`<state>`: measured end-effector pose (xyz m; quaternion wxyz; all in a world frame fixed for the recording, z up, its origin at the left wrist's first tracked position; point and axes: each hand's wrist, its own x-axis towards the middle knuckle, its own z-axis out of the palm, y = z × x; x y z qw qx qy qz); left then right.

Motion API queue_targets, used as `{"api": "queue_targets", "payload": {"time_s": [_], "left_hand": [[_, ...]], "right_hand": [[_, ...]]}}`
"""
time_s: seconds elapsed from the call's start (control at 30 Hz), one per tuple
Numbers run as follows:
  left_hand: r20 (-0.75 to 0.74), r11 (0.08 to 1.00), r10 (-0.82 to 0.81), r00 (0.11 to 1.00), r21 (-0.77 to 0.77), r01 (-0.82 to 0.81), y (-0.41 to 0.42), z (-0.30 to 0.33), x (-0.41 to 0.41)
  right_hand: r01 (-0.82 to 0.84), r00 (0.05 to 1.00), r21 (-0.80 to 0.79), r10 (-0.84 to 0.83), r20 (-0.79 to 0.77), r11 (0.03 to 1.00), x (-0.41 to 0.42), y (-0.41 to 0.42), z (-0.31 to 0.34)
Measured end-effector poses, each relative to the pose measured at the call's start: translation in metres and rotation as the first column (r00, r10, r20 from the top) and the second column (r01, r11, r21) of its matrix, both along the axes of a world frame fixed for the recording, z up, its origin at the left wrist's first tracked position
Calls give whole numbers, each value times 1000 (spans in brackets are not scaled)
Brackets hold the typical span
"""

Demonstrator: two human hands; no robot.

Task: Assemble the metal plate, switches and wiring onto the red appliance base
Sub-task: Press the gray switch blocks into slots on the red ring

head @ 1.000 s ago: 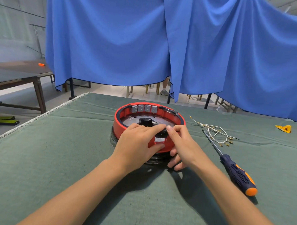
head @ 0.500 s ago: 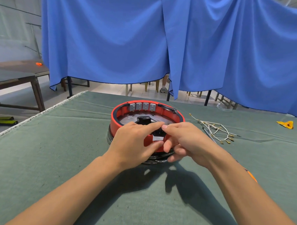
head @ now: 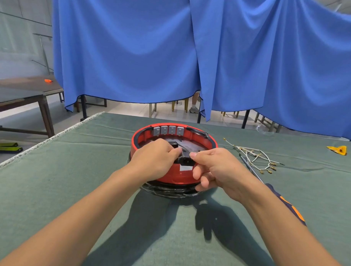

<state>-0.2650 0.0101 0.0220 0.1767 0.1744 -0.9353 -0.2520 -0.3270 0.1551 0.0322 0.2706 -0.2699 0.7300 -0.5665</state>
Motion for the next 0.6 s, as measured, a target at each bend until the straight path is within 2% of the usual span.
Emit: {"api": "queue_targets", "payload": {"time_s": [0.13, 0.3, 0.6], "left_hand": [[-8, 996, 12, 1000, 92, -12, -1, 2, -3], [-4, 981, 126, 992, -148, -125, 9, -4, -5], [-34, 991, 47, 998, -120, -51, 6, -5, -5]], "right_hand": [[10, 1000, 16, -11, 3, 1000, -2, -1, 2], [9, 1000, 144, -9, -1, 990, 4, -7, 0], [-65, 998, 119, 63, 18, 991, -3, -8, 5]]}}
